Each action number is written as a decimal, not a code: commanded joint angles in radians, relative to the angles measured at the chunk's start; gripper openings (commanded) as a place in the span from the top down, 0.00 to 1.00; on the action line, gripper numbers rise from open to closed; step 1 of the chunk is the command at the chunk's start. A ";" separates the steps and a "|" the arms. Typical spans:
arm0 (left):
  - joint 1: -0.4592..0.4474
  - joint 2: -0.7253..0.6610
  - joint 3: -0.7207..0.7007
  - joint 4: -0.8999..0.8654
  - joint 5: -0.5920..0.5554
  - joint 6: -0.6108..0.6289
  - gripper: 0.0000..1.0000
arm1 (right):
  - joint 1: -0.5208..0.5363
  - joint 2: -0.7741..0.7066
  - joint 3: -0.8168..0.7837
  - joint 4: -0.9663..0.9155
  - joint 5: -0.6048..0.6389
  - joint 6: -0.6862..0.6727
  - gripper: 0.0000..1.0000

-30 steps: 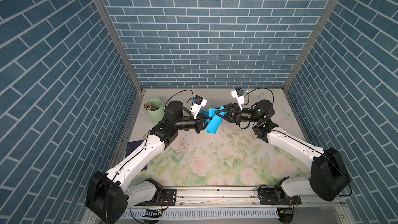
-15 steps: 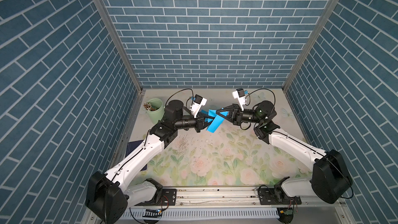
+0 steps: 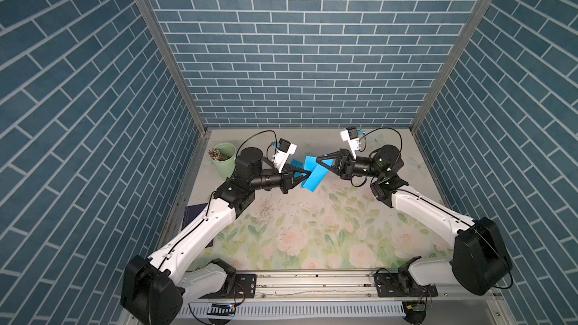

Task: Fold the square paper along the opposite sides
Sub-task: Fold the paper.

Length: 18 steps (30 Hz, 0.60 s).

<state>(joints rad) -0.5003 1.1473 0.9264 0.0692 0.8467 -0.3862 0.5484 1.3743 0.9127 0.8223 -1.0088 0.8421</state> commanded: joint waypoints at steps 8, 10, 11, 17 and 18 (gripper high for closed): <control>0.014 -0.034 -0.001 -0.026 -0.100 0.016 1.00 | -0.058 -0.045 0.054 -0.206 0.017 -0.086 0.58; 0.015 -0.047 0.013 -0.057 -0.170 0.035 1.00 | -0.067 -0.098 0.054 -0.385 0.109 -0.185 0.43; 0.014 -0.053 0.014 -0.059 -0.208 0.041 1.00 | -0.067 -0.123 0.049 -0.453 0.175 -0.213 0.37; 0.015 -0.042 0.003 0.037 -0.215 0.032 1.00 | -0.065 -0.173 -0.090 -0.255 0.247 -0.081 0.35; 0.015 -0.038 0.006 0.048 -0.203 0.032 1.00 | -0.066 -0.175 -0.105 -0.234 0.248 -0.078 0.35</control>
<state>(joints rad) -0.4900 1.1069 0.9176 0.0582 0.6495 -0.3668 0.4797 1.2049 0.8528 0.5297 -0.8162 0.7361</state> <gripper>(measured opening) 0.050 0.653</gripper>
